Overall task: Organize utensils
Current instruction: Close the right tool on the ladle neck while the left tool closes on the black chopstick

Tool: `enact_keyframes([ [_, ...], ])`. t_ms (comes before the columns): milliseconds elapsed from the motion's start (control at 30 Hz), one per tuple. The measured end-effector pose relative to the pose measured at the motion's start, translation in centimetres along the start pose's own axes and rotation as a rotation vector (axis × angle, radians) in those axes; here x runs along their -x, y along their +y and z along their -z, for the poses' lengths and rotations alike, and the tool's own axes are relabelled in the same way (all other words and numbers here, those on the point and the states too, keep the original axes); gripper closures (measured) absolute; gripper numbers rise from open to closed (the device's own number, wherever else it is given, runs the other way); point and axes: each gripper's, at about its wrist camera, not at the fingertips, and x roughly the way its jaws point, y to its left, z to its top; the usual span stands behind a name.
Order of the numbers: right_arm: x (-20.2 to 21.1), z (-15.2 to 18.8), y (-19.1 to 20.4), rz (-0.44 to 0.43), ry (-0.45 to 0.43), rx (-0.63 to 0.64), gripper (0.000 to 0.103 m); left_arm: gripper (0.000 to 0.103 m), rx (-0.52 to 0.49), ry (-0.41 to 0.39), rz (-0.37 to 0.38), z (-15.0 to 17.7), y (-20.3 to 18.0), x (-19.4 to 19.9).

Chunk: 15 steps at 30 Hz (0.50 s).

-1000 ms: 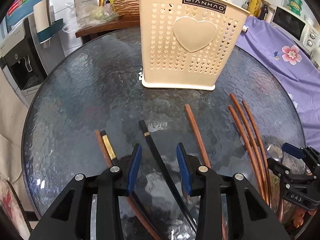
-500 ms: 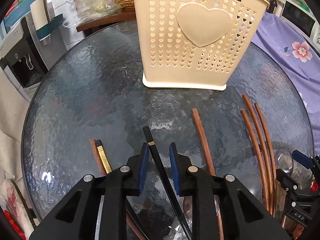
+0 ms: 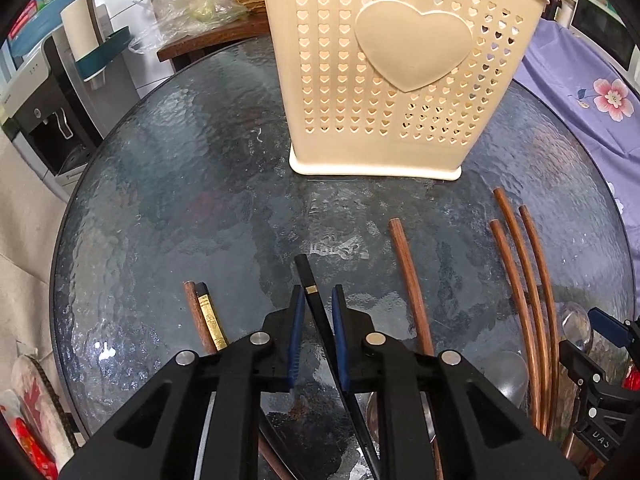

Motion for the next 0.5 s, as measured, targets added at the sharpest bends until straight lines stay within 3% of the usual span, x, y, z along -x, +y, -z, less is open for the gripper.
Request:
enact_keyframes([
  [100, 0.07, 0.0, 0.24, -0.002, 0.002, 0.003, 0.055, 0.092, 0.005, -0.003, 0.005, 0.06, 0.03, 0.0],
  [500, 0.37, -0.1, -0.11, -0.02, -0.014, -0.012, 0.055, 0.095, 0.039, -0.007, 0.041, 0.12, 0.4, 0.1],
])
